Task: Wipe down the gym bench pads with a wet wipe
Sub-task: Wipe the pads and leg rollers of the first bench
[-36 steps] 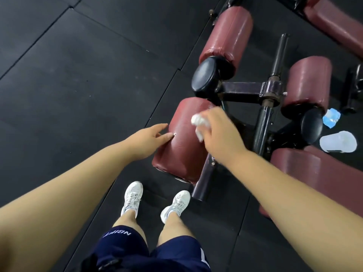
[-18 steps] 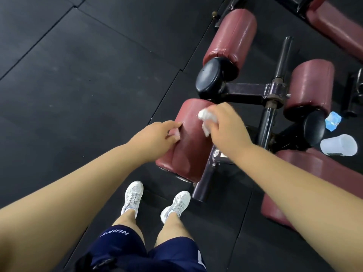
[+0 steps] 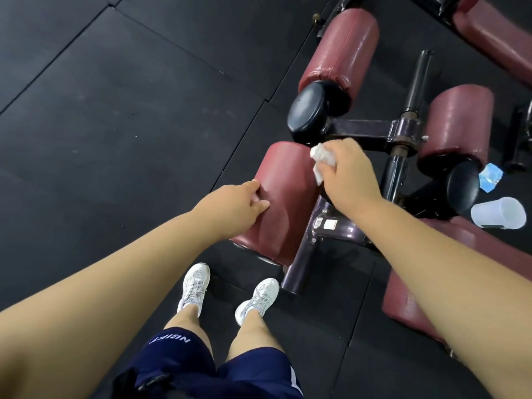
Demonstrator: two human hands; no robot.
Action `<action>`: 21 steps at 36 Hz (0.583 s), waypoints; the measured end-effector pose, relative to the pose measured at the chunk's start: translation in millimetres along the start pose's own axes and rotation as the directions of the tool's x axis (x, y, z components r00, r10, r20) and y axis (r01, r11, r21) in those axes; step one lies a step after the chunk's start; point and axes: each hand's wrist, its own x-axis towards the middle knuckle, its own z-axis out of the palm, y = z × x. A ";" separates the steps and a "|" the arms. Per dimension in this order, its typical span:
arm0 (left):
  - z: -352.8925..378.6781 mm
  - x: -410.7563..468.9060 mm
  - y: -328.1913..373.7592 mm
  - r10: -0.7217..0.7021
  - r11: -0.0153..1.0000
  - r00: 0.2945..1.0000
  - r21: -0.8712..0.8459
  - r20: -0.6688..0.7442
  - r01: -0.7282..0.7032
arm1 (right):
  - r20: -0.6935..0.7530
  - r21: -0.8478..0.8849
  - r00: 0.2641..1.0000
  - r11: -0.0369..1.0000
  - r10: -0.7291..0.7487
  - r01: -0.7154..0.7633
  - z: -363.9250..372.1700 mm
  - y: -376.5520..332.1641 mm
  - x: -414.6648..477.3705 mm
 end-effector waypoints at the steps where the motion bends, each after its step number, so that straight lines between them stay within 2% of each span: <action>1: -2.1 -0.6 -0.5 0.025 0.999 1.000 0.021 -0.006 -0.025 | 0.041 0.016 0.995 0.996 -0.092 0.091 1.4 -1.2 -13.9; 4: -6.3 1.6 -9.2 0.053 0.998 0.999 -0.042 0.011 -0.052 | 0.281 0.104 0.901 0.944 -0.330 0.313 5.7 -11.6 -67.1; 6: -5.2 7.2 -18.9 0.024 0.977 1.000 -0.213 0.009 -0.022 | 0.394 0.100 0.815 0.901 -0.425 0.422 11.3 -17.8 -80.6; 7: -3.4 10.7 -22.8 0.004 0.955 1.000 -0.297 -0.001 -0.005 | 0.407 0.074 0.791 0.880 -0.456 0.469 13.8 -19.3 -76.9; 8: -1.5 14.4 -25.9 -0.014 0.937 1.000 -0.348 -0.009 0.010 | 0.387 0.057 0.798 0.876 -0.462 0.480 16.1 -19.3 -68.7; 10: 2.3 19.8 -27.8 -0.036 0.936 0.999 -0.350 0.017 0.039 | 0.268 0.042 0.874 0.911 -0.406 0.410 18.5 -15.5 -43.4; 12: 6.2 21.9 -25.6 -0.042 0.950 0.997 -0.305 0.066 0.060 | 0.111 0.031 0.960 0.966 -0.257 0.256 15.4 -10.2 -12.0; 14: 9.0 20.3 -20.9 -0.023 0.946 0.995 -0.321 0.096 0.053 | 0.024 0.014 0.995 0.996 -0.094 0.093 12.8 -4.5 14.8; 15: 9.5 19.0 -18.6 -0.013 0.944 0.995 -0.327 0.094 0.043 | 0.010 -0.009 0.998 0.998 -0.059 0.060 12.9 -2.9 23.7; 18: 9.7 16.1 -14.6 -0.012 0.948 0.998 -0.317 0.060 0.030 | 0.028 -0.006 0.994 0.995 -0.103 0.103 13.6 -3.5 21.5; 21: 9.6 13.7 -10.9 -0.016 0.967 1.000 -0.255 0.018 0.020 | 0.141 0.047 0.964 0.974 -0.226 0.222 12.3 -14.0 -25.1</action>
